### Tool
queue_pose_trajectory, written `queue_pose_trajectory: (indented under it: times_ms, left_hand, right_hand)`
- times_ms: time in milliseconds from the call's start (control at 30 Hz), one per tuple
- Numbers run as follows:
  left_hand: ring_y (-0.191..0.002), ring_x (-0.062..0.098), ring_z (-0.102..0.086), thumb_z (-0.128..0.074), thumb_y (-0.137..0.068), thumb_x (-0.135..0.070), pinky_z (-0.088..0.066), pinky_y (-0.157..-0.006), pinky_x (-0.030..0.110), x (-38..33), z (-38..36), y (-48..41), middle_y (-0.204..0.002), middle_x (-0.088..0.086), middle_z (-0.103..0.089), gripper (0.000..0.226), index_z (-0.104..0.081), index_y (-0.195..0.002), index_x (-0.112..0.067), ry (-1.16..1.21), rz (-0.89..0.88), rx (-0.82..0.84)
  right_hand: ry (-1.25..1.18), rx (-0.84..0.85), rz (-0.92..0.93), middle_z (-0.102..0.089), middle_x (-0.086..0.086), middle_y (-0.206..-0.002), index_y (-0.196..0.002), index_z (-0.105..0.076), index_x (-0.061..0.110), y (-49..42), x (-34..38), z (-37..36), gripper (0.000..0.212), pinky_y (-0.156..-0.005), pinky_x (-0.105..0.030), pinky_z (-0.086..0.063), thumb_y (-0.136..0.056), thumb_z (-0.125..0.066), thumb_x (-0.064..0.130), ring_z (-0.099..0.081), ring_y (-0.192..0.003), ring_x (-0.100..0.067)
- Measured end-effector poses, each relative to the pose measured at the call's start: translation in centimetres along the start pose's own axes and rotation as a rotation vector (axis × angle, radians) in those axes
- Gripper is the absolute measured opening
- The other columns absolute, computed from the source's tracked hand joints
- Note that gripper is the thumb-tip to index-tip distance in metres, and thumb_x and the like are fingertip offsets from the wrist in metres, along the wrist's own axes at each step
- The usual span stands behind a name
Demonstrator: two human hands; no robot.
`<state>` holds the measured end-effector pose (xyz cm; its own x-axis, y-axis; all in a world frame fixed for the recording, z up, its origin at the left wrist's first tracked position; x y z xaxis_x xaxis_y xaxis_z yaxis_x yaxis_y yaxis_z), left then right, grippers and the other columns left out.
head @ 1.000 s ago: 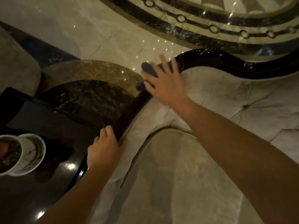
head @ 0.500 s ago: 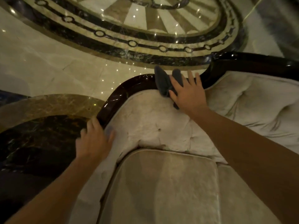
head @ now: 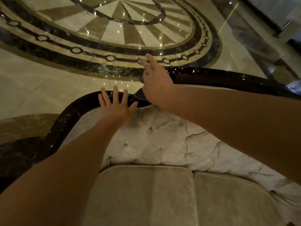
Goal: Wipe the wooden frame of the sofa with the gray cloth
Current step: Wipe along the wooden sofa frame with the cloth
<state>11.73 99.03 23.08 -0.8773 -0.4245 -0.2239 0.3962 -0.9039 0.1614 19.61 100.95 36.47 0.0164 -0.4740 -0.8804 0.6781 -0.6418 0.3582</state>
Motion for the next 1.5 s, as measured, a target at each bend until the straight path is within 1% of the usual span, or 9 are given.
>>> queue_pose_trajectory:
  times_ms: [167,267,400,633,767,1000,1200,1400,1500]
  left_hand:
    - [-0.147,0.048,0.018,-0.011,-0.095,-0.068,0.011,-0.119,0.059,-1.0,0.7,-0.4,-0.168,0.009,0.005,0.07,-0.009,-0.158,-0.035,0.084,0.142,0.063]
    - [-0.148,0.044,-0.014,-0.02,-0.105,-0.034,-0.01,-0.12,0.056,-2.3,2.6,-0.8,-0.161,0.015,-0.026,0.049,-0.028,-0.153,-0.03,0.585,0.254,0.012]
    - [-0.119,0.018,-0.049,-0.029,-0.104,-0.039,-0.036,-0.1,0.032,-6.3,9.1,1.3,-0.131,0.0,-0.055,0.047,-0.058,-0.136,-0.019,1.189,0.251,-0.207]
    - [-0.099,0.031,-0.062,-0.033,-0.101,-0.042,-0.048,-0.092,0.048,-24.3,15.7,4.4,-0.105,0.011,-0.068,0.042,-0.065,-0.112,-0.016,0.291,-0.479,-0.357]
    - [-0.112,0.035,-0.057,-0.021,-0.101,-0.044,-0.032,-0.107,0.055,-31.7,14.3,3.8,-0.113,0.011,-0.067,0.049,-0.062,-0.108,-0.02,0.132,-0.426,-0.292]
    - [-0.126,0.038,-0.049,-0.019,-0.102,-0.036,-0.022,-0.109,0.06,-36.6,12.9,2.7,-0.133,0.012,-0.06,0.047,-0.056,-0.127,-0.023,-0.009,-0.158,-0.176]
    - [-0.132,0.042,-0.045,-0.014,-0.102,-0.043,-0.022,-0.111,0.061,-37.0,12.8,3.5,-0.138,0.017,-0.057,0.058,-0.055,-0.134,-0.017,-0.08,-0.133,-0.279]
    - [-0.123,0.043,-0.051,-0.017,-0.101,-0.04,-0.026,-0.107,0.062,-36.8,13.4,4.0,-0.125,0.02,-0.063,0.056,-0.061,-0.12,-0.012,-0.086,-0.104,-0.335]
    - [-0.123,0.046,-0.05,-0.016,-0.1,-0.041,-0.025,-0.107,0.064,-36.7,13.3,3.8,-0.124,0.023,-0.063,0.057,-0.061,-0.118,-0.011,-0.092,-0.124,-0.336]
  right_hand:
    - [-0.652,-0.296,-0.109,-0.034,-0.013,-0.158,-0.147,-0.041,0.032,2.6,-4.7,-2.4,0.052,-0.122,-0.058,-0.006,-0.098,-0.041,0.05,-0.014,-0.15,-0.041]
    - [-1.013,-0.333,-0.349,-0.055,-0.018,-0.139,-0.144,-0.042,0.027,5.4,-8.9,-7.5,0.053,-0.114,-0.053,-0.024,-0.098,-0.031,0.052,-0.036,-0.137,-0.038]
    - [-1.276,-0.31,-0.595,-0.053,-0.022,-0.135,-0.141,-0.049,0.022,11.7,-11.8,-15.1,0.046,-0.112,-0.049,-0.025,-0.103,-0.034,0.043,-0.036,-0.133,-0.038]
    - [-1.39,-0.044,-0.945,-0.041,-0.027,-0.144,-0.14,-0.046,0.015,22.3,-14.1,-32.8,0.048,-0.11,-0.057,-0.031,-0.103,-0.029,0.042,-0.035,-0.132,-0.046]
    - [-1.355,-0.105,-0.868,-0.02,-0.014,-0.162,-0.138,-0.05,0.026,21.4,-14.1,-34.1,0.054,-0.115,-0.059,-0.023,-0.098,-0.025,0.052,-0.021,-0.144,-0.044]
    - [-1.386,-0.359,-0.794,-0.048,-0.008,-0.146,-0.145,-0.039,0.042,21.3,-14.0,-35.2,0.045,-0.115,-0.061,-0.014,-0.104,-0.022,0.047,-0.039,-0.137,-0.032]
    - [-1.513,-0.032,-1.201,-0.061,-0.014,-0.119,-0.114,-0.063,0.026,28.0,-14.8,-48.9,0.044,-0.112,-0.067,-0.018,-0.101,-0.023,0.042,-0.047,-0.122,-0.04]
    - [-1.413,-0.316,-0.955,-0.062,-0.005,-0.13,-0.119,-0.065,0.034,21.2,-14.4,-36.1,0.049,-0.113,-0.061,-0.017,-0.096,-0.029,0.059,-0.046,-0.13,-0.032]
    - [-1.43,-0.297,-0.828,-0.057,-0.008,-0.137,-0.133,-0.055,0.035,22.4,-14.5,-38.3,0.047,-0.114,-0.06,-0.018,-0.101,-0.027,0.053,-0.042,-0.134,-0.033]
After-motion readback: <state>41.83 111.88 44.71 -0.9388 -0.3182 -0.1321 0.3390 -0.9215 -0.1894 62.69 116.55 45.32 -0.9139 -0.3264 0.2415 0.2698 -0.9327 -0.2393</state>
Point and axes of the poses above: each hand's wrist, its own y-axis away from the middle knuckle, its own z-axis out of the back of the hand, x = y × z, the point moved 10 cm from there along -y, towards the middle knuckle
